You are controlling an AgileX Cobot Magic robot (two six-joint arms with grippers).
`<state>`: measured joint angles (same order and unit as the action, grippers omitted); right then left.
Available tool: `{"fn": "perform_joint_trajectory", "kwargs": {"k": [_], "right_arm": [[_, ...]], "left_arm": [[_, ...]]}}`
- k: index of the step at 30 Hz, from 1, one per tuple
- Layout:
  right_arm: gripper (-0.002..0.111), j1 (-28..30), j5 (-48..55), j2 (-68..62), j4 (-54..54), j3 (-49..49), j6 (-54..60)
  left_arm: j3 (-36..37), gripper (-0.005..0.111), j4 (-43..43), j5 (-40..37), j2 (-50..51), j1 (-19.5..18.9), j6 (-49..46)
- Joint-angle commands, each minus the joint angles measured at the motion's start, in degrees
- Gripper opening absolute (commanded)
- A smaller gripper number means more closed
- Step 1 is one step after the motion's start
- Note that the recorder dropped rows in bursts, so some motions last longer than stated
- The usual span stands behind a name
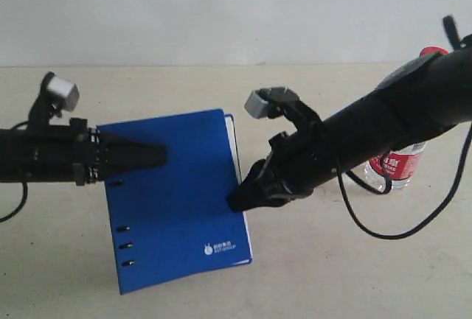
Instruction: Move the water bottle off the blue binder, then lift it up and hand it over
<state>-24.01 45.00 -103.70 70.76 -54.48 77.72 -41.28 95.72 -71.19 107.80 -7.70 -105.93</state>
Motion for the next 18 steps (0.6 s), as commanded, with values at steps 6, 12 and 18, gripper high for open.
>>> {"fn": "perform_joint_trajectory", "kwargs": {"k": [6,12,18], "right_arm": [[0.000,0.10,1.05,13.02,-17.93,-0.50,-15.05],[0.000,0.10,4.77,13.15,-29.04,2.04,-23.13],[0.000,0.08,8.57,27.29,-27.81,2.04,-24.55]], "left_arm": [[0.36,0.004,-7.62,1.22,-24.10,-2.45,4.22],[1.27,0.004,-22.61,8.39,-47.87,-2.45,15.39],[3.39,0.004,-34.79,7.64,-67.45,-2.45,35.02]]}}
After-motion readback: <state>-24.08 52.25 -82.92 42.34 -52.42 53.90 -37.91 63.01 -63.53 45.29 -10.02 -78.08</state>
